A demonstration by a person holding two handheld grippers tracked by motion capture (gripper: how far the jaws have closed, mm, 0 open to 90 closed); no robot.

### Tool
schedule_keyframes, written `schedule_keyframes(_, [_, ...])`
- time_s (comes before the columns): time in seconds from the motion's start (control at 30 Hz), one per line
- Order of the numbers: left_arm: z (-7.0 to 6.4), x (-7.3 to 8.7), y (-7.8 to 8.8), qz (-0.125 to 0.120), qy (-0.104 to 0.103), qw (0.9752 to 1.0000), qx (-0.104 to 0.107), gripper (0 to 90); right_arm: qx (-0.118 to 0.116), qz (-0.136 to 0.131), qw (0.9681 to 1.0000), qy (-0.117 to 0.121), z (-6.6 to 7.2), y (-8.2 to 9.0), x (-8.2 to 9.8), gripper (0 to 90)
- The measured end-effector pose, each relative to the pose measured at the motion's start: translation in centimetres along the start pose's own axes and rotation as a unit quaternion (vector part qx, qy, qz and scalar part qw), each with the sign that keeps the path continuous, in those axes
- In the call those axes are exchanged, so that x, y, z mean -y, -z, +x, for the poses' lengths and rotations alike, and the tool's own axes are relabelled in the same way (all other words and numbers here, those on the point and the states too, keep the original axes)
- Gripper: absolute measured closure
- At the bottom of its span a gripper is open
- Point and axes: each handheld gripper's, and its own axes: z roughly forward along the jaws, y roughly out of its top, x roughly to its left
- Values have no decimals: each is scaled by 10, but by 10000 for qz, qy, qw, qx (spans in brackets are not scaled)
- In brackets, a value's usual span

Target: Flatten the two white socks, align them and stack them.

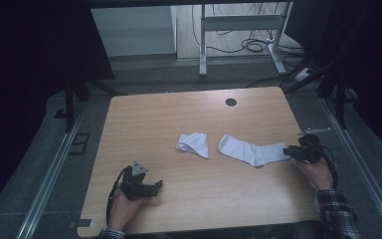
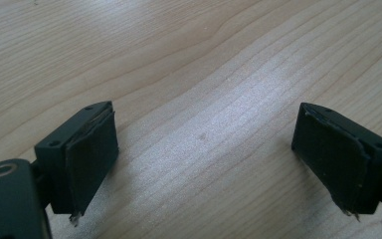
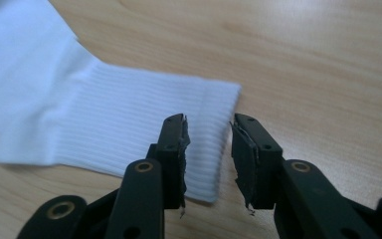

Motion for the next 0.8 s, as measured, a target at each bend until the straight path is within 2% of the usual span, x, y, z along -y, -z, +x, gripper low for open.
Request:
schedule_keyframes(0.07, [-1, -1, 0, 6, 45, 10000, -22, 109, -50, -139, 9999, -4, 2, 3, -1, 617])
schedule_keyframes(0.17, [-1, -6, -1, 141, 85, 9999, 24, 120, -20, -182, 9998, 15, 5, 2, 0, 587])
schedule_keyframes(0.23, [-2, -12, -3, 147, 225, 9995, 139, 141, 78, -177, 9998, 51, 6, 2, 1, 569])
schedule_keyframes(0.3, [-4, -19, -4, 85, 242, 9994, 231, 156, 95, -193, 9998, 42, 5, 3, 1, 563])
schedule_keyframes(0.4, [-12, -36, -7, -15, 91, 9998, 196, 230, 158, -182, 9997, 19, 4, 3, 3, 555])
schedule_keyframes(0.47, [-18, -50, -10, -111, 22, 9994, 315, 251, 170, -171, 9997, 33, 4, 3, 4, 555])
schedule_keyframes(0.53, [-26, -63, -15, -207, -160, 9989, 394, 321, 195, -147, 9997, 46, 4, 2, 5, 544])
schedule_keyframes(0.6, [-37, -79, -23, -243, -374, 9980, 440, 374, 206, -133, 9997, 26, 3, 2, 7, 524])
schedule_keyframes(0.7, [-54, -101, -38, -236, -668, 9963, 478, 399, 159, -124, 9998, 1, 2, 1, 9, 501])
schedule_keyframes(0.8, [-66, -118, -51, -240, -735, 9953, 575, 444, 179, -112, 9998, -12, 0, 1, 11, 496])
